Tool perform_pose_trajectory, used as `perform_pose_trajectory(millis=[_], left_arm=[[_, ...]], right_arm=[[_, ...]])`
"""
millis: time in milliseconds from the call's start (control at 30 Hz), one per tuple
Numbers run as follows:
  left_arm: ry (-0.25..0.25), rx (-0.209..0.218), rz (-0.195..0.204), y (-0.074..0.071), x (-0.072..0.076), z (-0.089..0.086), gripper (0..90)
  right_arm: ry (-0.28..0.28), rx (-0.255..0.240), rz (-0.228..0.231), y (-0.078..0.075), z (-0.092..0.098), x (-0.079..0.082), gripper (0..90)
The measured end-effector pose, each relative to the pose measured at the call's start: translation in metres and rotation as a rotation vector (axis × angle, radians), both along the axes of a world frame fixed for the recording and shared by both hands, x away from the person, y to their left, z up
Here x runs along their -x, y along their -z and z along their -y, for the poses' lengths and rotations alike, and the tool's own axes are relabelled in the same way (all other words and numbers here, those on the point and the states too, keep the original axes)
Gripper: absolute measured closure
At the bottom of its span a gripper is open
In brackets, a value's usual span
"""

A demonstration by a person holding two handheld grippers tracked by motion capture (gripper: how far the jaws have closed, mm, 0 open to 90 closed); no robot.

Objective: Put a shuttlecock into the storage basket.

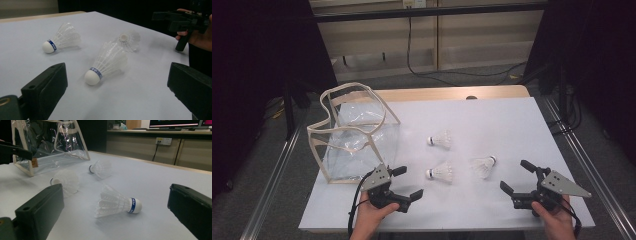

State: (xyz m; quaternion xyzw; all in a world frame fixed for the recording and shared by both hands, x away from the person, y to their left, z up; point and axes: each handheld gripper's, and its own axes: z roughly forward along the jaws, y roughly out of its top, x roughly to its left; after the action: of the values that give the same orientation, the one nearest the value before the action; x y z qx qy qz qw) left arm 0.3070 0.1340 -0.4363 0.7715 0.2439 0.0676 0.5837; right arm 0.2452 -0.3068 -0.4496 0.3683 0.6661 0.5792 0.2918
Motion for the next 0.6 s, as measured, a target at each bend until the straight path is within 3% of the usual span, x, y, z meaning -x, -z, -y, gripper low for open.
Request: perform_pose_trajectory(millis=[600], left_arm=[[0.008,-0.052,-0.022,0.0,-0.006,0.017,4.0]], right_arm=[[-0.002,0.002,0.002,0.0,0.0,0.0,0.5]])
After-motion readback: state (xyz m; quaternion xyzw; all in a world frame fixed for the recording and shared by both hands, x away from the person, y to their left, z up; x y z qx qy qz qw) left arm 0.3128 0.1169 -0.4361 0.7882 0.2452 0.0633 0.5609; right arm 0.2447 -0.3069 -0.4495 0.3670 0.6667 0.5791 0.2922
